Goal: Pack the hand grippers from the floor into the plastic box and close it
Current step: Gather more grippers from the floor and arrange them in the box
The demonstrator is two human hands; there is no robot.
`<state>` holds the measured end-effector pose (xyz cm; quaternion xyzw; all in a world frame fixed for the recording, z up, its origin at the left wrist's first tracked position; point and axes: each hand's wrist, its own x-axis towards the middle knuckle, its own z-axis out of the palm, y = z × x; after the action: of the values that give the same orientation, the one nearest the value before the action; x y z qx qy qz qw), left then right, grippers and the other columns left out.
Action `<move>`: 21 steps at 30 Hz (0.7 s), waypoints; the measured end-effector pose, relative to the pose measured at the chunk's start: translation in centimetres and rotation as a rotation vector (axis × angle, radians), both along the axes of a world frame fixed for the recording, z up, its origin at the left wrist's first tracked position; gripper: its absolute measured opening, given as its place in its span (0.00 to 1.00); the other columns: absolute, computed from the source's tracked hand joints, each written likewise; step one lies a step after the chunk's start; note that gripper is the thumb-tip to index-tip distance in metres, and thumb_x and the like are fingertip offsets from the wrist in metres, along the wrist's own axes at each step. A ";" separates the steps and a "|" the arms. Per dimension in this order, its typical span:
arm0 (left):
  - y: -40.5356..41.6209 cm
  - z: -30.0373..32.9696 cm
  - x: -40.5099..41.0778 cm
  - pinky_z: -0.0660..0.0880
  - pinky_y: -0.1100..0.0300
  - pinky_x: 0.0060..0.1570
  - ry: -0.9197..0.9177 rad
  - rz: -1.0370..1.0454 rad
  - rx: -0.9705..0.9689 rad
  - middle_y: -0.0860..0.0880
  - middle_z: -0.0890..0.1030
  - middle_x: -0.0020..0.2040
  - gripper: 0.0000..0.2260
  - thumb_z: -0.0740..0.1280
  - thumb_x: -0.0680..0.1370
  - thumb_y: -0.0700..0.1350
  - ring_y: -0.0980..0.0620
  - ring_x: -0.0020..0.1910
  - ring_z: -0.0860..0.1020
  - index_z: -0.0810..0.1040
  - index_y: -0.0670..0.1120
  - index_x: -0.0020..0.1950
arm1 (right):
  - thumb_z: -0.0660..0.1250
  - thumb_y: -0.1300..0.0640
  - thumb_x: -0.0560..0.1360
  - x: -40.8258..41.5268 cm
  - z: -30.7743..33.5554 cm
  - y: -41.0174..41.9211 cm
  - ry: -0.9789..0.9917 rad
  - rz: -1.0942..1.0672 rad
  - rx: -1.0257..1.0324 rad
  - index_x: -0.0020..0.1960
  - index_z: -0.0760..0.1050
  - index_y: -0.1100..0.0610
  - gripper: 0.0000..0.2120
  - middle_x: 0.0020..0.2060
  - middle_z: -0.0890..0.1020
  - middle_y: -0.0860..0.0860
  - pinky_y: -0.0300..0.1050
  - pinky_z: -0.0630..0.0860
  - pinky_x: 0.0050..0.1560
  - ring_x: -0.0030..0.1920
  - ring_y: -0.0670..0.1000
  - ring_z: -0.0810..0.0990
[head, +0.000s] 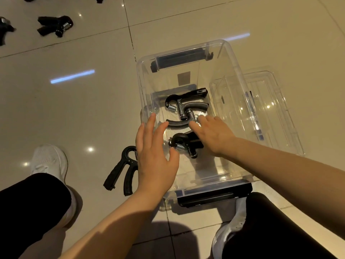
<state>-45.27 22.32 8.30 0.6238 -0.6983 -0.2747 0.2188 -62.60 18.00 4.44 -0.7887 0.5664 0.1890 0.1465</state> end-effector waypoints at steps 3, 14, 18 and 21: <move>0.0 0.0 0.1 0.42 0.72 0.63 0.004 -0.009 0.001 0.57 0.53 0.76 0.25 0.65 0.74 0.39 0.54 0.75 0.48 0.65 0.53 0.69 | 0.61 0.62 0.75 -0.5 0.7 -0.5 -0.130 0.111 -0.087 0.60 0.65 0.58 0.14 0.53 0.71 0.57 0.46 0.67 0.45 0.48 0.54 0.69; 0.0 -0.2 0.0 0.48 0.62 0.67 0.030 0.005 0.014 0.56 0.55 0.75 0.24 0.65 0.73 0.38 0.53 0.75 0.49 0.67 0.52 0.68 | 0.69 0.45 0.72 -1.1 0.6 0.3 0.077 0.199 0.442 0.61 0.71 0.53 0.22 0.54 0.74 0.51 0.45 0.71 0.46 0.53 0.52 0.74; 0.0 -0.2 0.0 0.48 0.61 0.68 0.027 0.005 0.014 0.55 0.55 0.75 0.24 0.66 0.73 0.38 0.53 0.75 0.50 0.67 0.52 0.67 | 0.72 0.45 0.69 -1.6 0.0 0.0 0.112 0.140 0.413 0.70 0.64 0.51 0.33 0.62 0.71 0.52 0.48 0.72 0.54 0.61 0.54 0.71; 0.1 -0.2 0.0 0.48 0.60 0.68 0.027 0.006 0.018 0.56 0.55 0.75 0.23 0.66 0.74 0.38 0.53 0.75 0.49 0.67 0.52 0.67 | 0.72 0.48 0.71 -1.4 -0.7 0.4 0.215 0.195 0.426 0.72 0.59 0.53 0.36 0.66 0.68 0.53 0.50 0.70 0.57 0.65 0.56 0.69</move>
<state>-45.23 22.39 8.09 0.6240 -0.6909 -0.2888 0.2233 -63.98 18.42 3.73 -0.7663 0.4473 0.4001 0.2295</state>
